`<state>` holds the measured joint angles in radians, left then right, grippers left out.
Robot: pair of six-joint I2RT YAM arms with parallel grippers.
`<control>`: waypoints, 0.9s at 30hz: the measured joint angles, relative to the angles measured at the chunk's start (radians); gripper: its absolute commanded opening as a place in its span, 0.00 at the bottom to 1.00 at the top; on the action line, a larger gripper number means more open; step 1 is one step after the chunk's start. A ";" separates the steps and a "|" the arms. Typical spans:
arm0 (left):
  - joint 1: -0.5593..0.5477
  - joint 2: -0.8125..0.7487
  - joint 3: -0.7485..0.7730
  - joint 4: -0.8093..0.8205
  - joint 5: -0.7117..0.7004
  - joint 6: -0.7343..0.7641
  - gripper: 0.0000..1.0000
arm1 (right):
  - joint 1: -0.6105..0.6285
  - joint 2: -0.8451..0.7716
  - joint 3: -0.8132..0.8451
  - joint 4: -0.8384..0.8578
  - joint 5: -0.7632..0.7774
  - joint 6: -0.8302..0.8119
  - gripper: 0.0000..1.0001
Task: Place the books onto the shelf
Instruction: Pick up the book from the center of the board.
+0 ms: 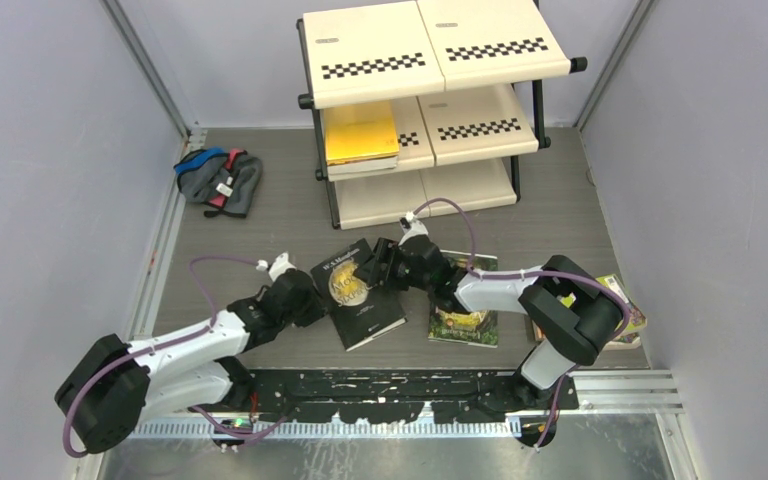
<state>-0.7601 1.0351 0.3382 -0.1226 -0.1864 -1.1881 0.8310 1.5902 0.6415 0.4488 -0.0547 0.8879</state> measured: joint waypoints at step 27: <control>-0.005 -0.433 -0.150 -0.054 -0.104 -0.072 0.55 | -0.025 -0.098 -0.086 0.022 -0.121 0.087 0.01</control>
<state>-0.7647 0.6022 0.1886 -0.1764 -0.2905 -1.2602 0.8062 1.4918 0.5552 0.4709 -0.1753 0.9752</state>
